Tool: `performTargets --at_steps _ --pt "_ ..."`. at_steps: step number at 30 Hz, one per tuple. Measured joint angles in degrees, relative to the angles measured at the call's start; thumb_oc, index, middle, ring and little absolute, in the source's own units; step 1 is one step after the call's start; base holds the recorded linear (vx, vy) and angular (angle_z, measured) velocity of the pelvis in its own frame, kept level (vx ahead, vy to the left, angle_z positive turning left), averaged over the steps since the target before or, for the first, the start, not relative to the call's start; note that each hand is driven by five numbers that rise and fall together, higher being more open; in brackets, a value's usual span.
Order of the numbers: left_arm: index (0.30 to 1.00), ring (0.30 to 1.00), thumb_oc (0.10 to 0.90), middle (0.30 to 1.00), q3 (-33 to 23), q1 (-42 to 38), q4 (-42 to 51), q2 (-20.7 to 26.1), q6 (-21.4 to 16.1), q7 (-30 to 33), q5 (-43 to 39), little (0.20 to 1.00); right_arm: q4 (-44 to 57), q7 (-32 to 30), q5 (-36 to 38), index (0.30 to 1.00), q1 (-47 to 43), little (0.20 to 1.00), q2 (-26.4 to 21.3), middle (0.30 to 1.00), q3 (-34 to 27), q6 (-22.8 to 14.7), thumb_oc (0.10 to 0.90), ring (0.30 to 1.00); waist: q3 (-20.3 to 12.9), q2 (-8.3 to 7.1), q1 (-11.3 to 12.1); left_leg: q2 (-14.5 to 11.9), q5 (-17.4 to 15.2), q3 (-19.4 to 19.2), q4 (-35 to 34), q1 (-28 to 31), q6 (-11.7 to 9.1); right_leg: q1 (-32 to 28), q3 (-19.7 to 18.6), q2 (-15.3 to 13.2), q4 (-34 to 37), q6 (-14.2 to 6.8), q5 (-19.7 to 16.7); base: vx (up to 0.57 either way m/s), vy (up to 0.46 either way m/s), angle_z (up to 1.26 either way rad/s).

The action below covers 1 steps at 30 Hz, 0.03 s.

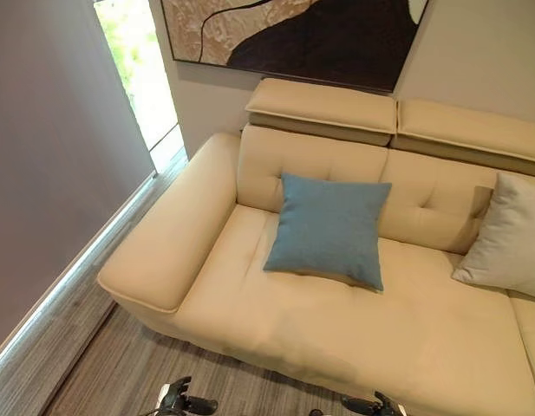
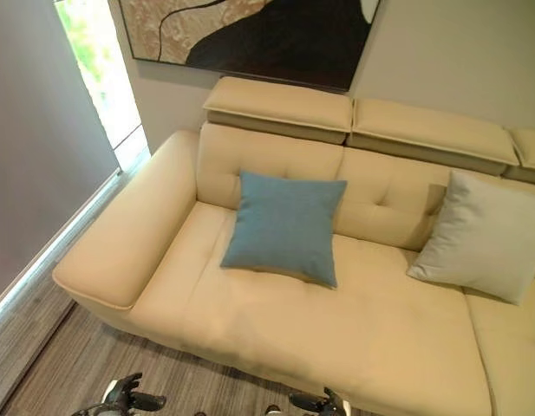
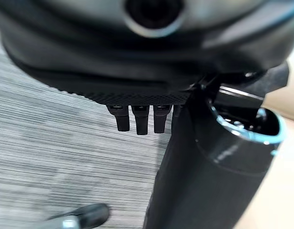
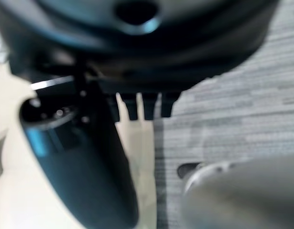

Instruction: Pick up all the scattered cushions and arrange them neatly on the sofa.

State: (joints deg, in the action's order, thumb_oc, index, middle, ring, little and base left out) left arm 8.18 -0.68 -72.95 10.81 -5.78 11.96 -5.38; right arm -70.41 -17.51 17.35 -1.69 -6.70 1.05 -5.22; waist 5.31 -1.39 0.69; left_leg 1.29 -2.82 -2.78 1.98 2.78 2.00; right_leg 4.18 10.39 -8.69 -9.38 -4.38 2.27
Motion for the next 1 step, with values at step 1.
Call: performTargets --at_steps 1 --pt "0.900 0.900 0.800 0.900 -0.2 0.4 -0.8 -0.1 0.1 0.0 0.0 0.900 0.0 0.1 -0.8 0.900 0.0 0.900 -0.4 0.900 1.0 0.3 0.800 0.900 -0.2 0.24 0.0 -0.5 0.3 0.0 -0.5 0.2 -0.4 -0.8 -0.1 0.8 1.7 0.4 -0.8 -0.03 -0.073 -0.10"
